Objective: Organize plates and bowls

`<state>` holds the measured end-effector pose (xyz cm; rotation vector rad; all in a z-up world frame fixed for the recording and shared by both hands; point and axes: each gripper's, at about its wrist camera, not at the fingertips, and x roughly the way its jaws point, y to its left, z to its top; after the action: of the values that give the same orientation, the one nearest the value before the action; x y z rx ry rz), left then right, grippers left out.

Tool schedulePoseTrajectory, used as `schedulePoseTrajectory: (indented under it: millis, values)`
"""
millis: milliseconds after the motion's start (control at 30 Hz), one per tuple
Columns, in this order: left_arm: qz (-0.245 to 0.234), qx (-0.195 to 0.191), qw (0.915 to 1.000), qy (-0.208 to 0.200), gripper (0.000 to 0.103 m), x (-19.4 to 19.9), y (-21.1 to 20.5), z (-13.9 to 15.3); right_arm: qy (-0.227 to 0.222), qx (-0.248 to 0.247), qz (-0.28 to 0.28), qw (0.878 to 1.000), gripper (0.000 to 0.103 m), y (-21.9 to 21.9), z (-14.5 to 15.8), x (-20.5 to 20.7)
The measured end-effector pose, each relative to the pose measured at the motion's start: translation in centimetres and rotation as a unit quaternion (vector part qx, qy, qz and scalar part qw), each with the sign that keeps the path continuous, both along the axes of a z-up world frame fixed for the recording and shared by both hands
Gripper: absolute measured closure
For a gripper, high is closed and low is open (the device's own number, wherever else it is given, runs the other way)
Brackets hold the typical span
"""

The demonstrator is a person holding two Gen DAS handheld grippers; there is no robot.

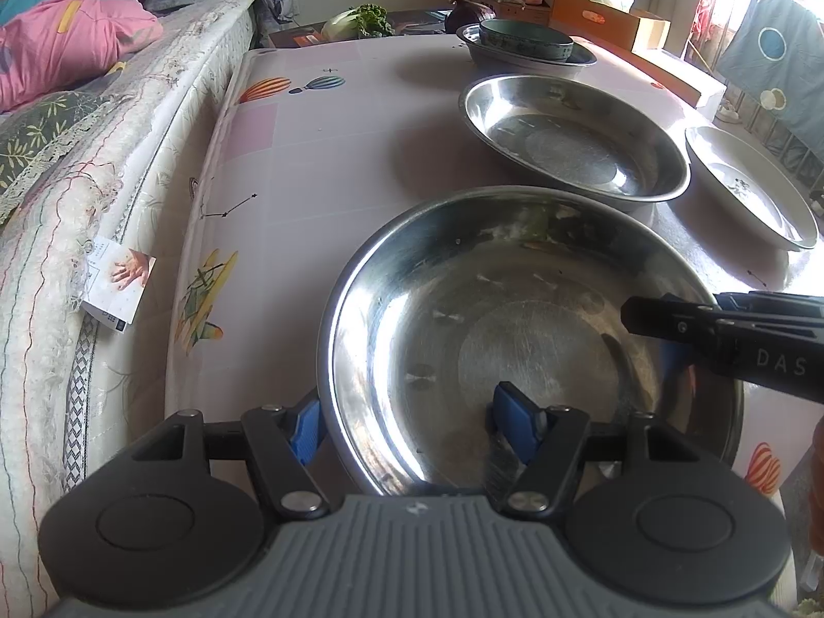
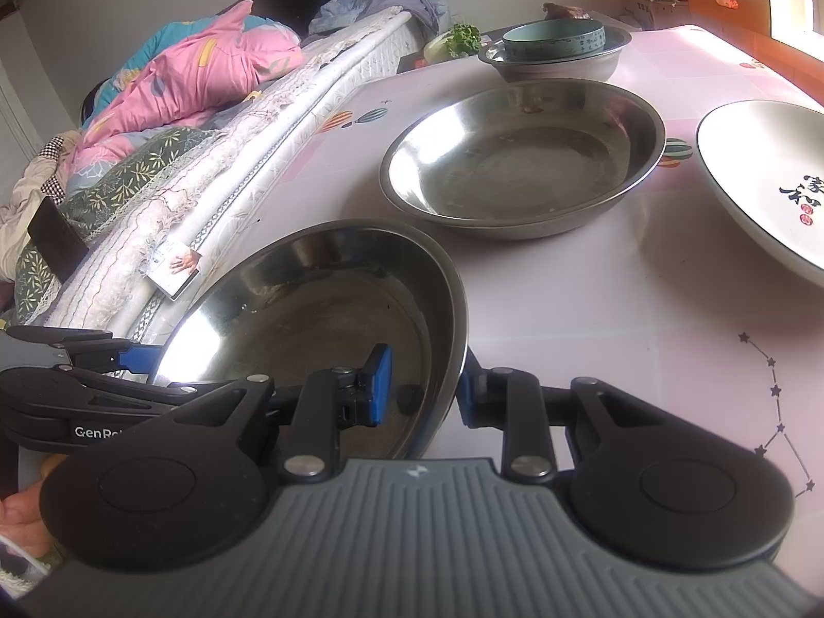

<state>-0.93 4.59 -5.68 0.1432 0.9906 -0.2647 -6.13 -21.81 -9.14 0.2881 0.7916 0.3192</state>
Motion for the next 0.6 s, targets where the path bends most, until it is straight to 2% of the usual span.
schedulePoseTrajectory:
  millis: [600]
  values:
    - [0.001, 0.002, 1.0000, -0.005, 0.035, -0.25, 0.23, 0.23, -0.003, 0.001, 0.002, 1.000, 0.077, -0.04, 0.16, -0.12]
